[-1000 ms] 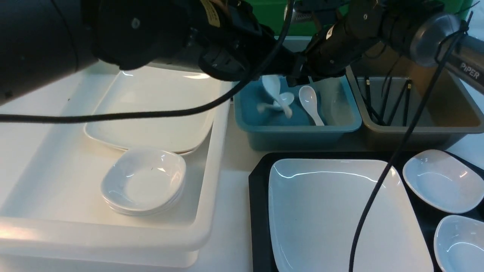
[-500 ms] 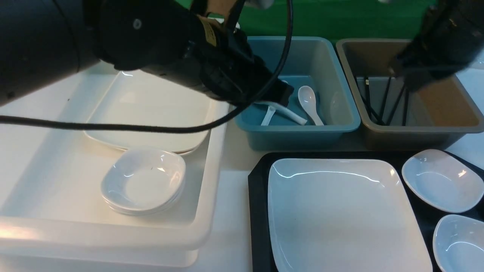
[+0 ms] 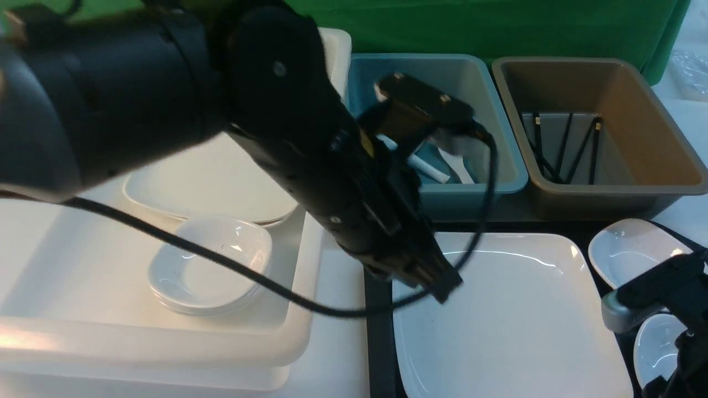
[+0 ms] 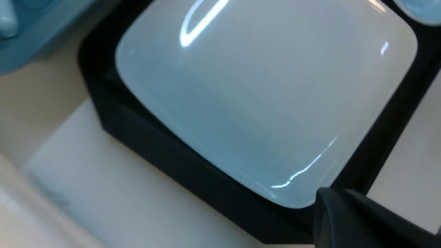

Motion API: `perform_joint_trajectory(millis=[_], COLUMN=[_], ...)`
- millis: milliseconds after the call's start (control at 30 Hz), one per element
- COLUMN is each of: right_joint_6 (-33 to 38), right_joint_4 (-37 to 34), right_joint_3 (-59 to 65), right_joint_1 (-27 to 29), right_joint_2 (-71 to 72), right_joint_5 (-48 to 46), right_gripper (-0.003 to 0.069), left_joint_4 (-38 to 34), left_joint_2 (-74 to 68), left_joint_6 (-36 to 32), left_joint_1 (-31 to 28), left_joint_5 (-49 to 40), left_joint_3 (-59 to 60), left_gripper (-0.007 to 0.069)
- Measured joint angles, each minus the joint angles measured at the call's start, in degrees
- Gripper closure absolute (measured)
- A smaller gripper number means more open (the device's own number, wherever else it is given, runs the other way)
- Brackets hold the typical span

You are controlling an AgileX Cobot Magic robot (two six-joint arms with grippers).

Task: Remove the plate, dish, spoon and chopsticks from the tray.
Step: Use the right arm to grab a small plate from the dinner plate, then use the right arm to put the small plate into the large storage box on the left

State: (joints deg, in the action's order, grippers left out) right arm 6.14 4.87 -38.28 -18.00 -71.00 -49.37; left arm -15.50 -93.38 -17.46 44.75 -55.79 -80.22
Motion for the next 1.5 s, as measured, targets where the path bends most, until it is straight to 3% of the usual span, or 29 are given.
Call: perform_joint_trajectory(millis=[233, 467, 667, 833, 933, 1000, 1200, 1400, 1500], right_joint_6=[-7.0, -8.6, -9.1, -9.6, -9.6, -9.6, -9.6, -9.6, -9.6], right_joint_4=[9.6, 11.3, 11.3, 11.3, 12.4, 13.2, 12.6, 11.3, 8.8], right_joint_3=[4.5, 5.4, 5.4, 5.4, 5.3, 5.2, 3.6, -0.5, -3.0], right_joint_1=[0.0, 0.0, 0.0, 0.0, 0.0, 0.0, 0.0, 0.0, 0.0], right_joint_2=[0.1, -2.8, -7.9, -10.5, -11.5, -11.7, -10.0, -0.6, 5.3], right_joint_5=[5.0, 10.1, 12.0, 14.1, 15.0, 15.3, 13.0, 5.5, 0.7], right_gripper=[0.0137, 0.0137, 0.0141, 0.0261, 0.0400, 0.0449, 0.0466, 0.0589, 0.0595], left_joint_4=[-0.9, -6.9, -7.7, -7.7, -7.7, -7.7, -7.7, -6.7, -5.0], left_joint_2=[-5.0, -5.5, -5.5, -5.6, -5.6, -5.6, -5.6, -5.6, -5.6], left_joint_6=[-5.4, -11.3, -11.9, -12.2, -12.2, -12.2, -12.2, -9.8, -7.8], left_joint_1=[6.9, 7.6, 7.6, 7.6, 7.6, 7.6, 7.6, 7.6, 7.6], left_joint_5=[4.6, 12.7, 14.3, 14.0, 13.7, 13.7, 13.6, 13.6, 14.2], left_joint_3=[0.0, 0.0, 0.0, 0.0, 0.0, 0.0, 0.0, 0.0, 0.0], left_gripper=[0.0622, 0.0622, 0.0622, 0.0622, 0.0622, 0.0622, 0.0622, 0.0622, 0.0622])
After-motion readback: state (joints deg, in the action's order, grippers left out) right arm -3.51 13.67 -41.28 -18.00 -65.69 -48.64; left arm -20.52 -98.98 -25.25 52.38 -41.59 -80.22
